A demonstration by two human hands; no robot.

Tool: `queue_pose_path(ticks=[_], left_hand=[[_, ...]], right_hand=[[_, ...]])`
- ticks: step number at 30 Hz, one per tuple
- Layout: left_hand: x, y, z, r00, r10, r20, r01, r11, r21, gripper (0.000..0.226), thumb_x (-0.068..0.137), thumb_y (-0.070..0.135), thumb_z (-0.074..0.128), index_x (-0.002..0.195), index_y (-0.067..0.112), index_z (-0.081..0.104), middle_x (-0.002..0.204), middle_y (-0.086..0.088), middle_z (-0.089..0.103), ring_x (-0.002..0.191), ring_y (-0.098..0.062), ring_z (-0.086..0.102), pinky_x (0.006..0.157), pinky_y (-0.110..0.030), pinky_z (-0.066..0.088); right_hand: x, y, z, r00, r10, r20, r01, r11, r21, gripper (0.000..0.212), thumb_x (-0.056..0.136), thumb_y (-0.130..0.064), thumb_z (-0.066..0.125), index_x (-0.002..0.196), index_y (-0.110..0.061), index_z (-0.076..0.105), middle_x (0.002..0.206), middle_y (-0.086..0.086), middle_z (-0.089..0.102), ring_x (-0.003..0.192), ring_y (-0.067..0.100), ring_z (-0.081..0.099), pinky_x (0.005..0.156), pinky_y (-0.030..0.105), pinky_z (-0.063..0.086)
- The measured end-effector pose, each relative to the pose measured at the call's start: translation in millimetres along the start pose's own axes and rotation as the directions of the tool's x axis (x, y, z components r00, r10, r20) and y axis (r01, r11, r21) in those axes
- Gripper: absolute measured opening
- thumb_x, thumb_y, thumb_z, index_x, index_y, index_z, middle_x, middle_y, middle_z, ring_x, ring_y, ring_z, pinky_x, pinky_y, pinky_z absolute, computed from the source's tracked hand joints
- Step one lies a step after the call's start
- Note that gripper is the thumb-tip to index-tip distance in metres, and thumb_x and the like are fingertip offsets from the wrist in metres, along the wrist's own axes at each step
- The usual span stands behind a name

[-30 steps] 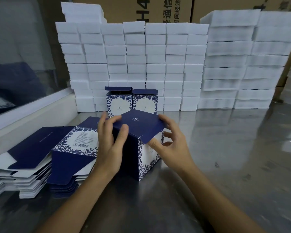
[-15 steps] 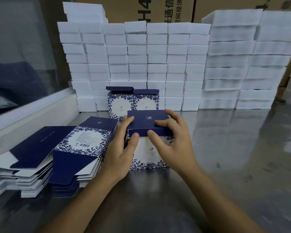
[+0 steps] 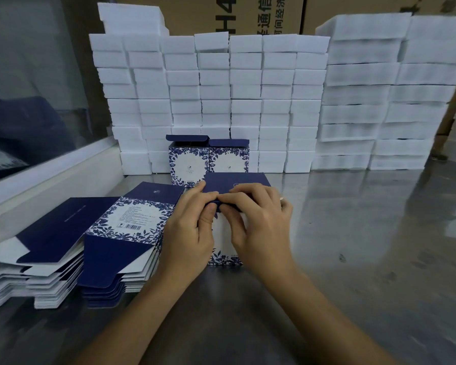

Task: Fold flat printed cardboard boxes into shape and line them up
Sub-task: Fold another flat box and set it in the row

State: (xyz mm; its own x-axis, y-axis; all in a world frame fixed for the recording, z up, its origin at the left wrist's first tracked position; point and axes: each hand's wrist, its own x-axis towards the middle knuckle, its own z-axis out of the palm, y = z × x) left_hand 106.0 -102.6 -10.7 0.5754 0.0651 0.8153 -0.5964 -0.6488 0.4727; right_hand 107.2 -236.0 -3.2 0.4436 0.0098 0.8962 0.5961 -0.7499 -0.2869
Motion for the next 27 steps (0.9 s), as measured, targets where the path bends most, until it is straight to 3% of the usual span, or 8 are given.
queue_pose_path(ticks=[5, 9, 12, 14, 18, 23, 25, 27], left_hand=[[2, -4, -1, 1.0, -0.016, 0.0, 0.016, 1.0, 0.0, 0.029, 0.098, 0.021, 0.046, 0.115, 0.009, 0.067, 0.132, -0.008, 0.059, 0.119, -0.009, 0.052, 0.094, -0.005, 0.036], [3, -4, -1, 0.999, -0.032, 0.011, 0.032, 0.999, -0.007, 0.03, 0.098, 0.022, 0.045, 0.116, 0.01, 0.066, 0.133, -0.007, 0.058, 0.122, -0.008, 0.051, 0.095, -0.003, 0.033], [3, -5, -2, 0.999, -0.035, 0.012, 0.036, 0.999, -0.022, 0.03, 0.097, 0.023, 0.046, 0.115, 0.01, 0.066, 0.133, -0.006, 0.058, 0.121, -0.007, 0.051, 0.094, -0.01, 0.038], [3, -5, -2, 0.999, -0.044, 0.012, 0.044, 0.999, -0.031, 0.03, 0.097, 0.023, 0.046, 0.115, 0.011, 0.066, 0.133, -0.005, 0.058, 0.122, -0.009, 0.052, 0.093, -0.013, 0.041], [4, -6, -3, 0.999, -0.048, -0.008, 0.047, 0.999, -0.02, 0.029, 0.097, 0.023, 0.046, 0.115, 0.011, 0.066, 0.133, -0.006, 0.057, 0.118, -0.007, 0.051, 0.088, 0.0, 0.035], [5, -9, -4, 0.998, -0.059, -0.02, 0.058, 0.998, -0.021, 0.029, 0.097, 0.023, 0.047, 0.116, 0.011, 0.066, 0.134, -0.008, 0.057, 0.11, 0.008, 0.046, 0.084, 0.003, 0.033], [4, -7, -3, 0.998, -0.067, -0.014, 0.067, 0.998, -0.022, 0.031, 0.097, 0.024, 0.046, 0.117, 0.012, 0.065, 0.136, -0.007, 0.056, 0.111, 0.006, 0.048, 0.084, 0.003, 0.033], [2, -7, -2, 0.997, -0.078, 0.001, 0.078, 0.997, -0.027, 0.032, 0.098, 0.025, 0.045, 0.122, 0.015, 0.063, 0.141, -0.003, 0.053, 0.119, -0.006, 0.053, 0.088, -0.002, 0.035]], right_hand=[[-4, 7, 1, 0.995, 0.094, -0.043, -0.089, 0.99, 0.107, 0.014, 0.089, -0.024, 0.074, 0.102, -0.021, 0.075, 0.124, 0.006, 0.06, 0.113, 0.023, 0.054, 0.088, 0.042, 0.047], [-4, 19, -1, 0.99, 0.144, 0.012, -0.143, 0.965, 0.22, 0.014, 0.091, -0.016, 0.072, 0.104, -0.011, 0.074, 0.122, 0.009, 0.059, 0.114, 0.024, 0.052, 0.091, 0.04, 0.051], [1, 19, -3, 0.985, 0.172, 0.013, -0.17, 0.953, 0.25, 0.011, 0.088, -0.015, 0.073, 0.098, -0.01, 0.076, 0.115, 0.008, 0.061, 0.108, 0.022, 0.054, 0.093, 0.012, 0.041], [2, 19, -3, 0.985, 0.173, 0.014, -0.171, 0.95, 0.262, 0.012, 0.088, -0.016, 0.073, 0.098, -0.01, 0.077, 0.112, 0.007, 0.062, 0.105, 0.02, 0.056, 0.09, 0.004, 0.036], [0, 31, -3, 0.978, 0.207, 0.003, -0.195, 0.916, 0.351, 0.01, 0.093, -0.013, 0.067, 0.102, -0.011, 0.073, 0.114, 0.003, 0.066, 0.1, 0.005, 0.062, 0.084, 0.012, 0.047], [3, 37, -6, 0.947, 0.322, 0.004, -0.286, 0.835, 0.469, 0.031, 0.092, -0.004, 0.067, 0.091, -0.035, 0.066, 0.109, -0.011, 0.067, 0.096, 0.013, 0.069, 0.08, 0.025, 0.056], [3, 36, -6, 0.947, 0.319, -0.026, -0.272, 0.845, 0.46, 0.027, 0.09, -0.003, 0.07, 0.087, -0.03, 0.069, 0.105, -0.007, 0.068, 0.092, 0.01, 0.068, 0.078, 0.023, 0.055], [2, 35, -7, 0.969, 0.218, -0.113, -0.178, 0.941, 0.289, 0.011, 0.088, -0.004, 0.072, 0.087, -0.015, 0.073, 0.106, 0.001, 0.068, 0.093, 0.013, 0.064, 0.077, 0.029, 0.052]])
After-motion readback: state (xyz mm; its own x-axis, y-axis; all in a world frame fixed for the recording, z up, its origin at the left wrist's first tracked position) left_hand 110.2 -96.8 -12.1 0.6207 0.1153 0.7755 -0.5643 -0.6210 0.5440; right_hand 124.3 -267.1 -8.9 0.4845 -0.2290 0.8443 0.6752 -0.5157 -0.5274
